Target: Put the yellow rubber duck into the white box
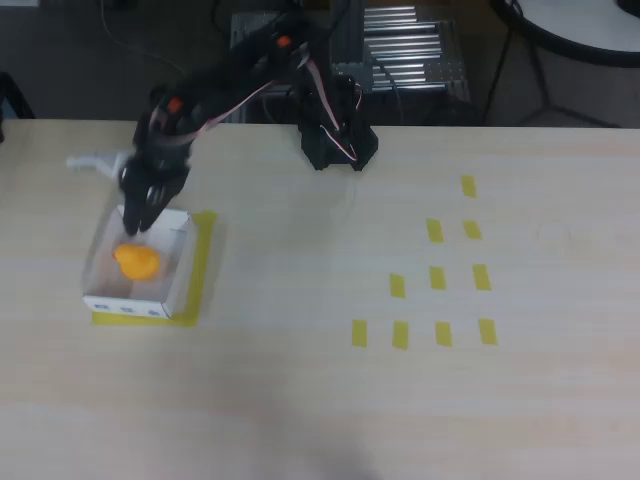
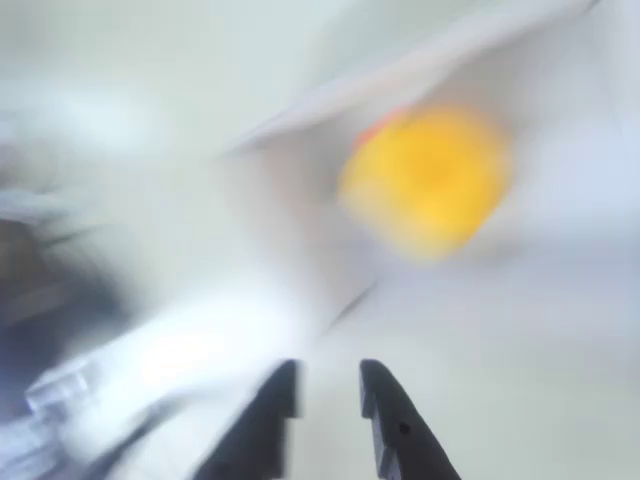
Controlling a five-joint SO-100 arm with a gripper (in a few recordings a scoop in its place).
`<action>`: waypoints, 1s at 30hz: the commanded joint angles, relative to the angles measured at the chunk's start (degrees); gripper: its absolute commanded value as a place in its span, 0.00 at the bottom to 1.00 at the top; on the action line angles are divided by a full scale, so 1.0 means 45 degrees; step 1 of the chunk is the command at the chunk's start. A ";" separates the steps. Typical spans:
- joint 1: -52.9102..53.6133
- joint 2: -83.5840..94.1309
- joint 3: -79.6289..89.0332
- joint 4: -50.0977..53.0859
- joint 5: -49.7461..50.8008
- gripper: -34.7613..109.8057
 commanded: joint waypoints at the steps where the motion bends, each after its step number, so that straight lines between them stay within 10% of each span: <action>1: -0.3105 0.8027 -0.0313 0.0996 0.3359 0.24; 10: -1.1445 1.9082 1.1133 0.0332 0.6230 0.24; 30: -1.0547 2.2305 2.0352 0.1035 0.6230 0.24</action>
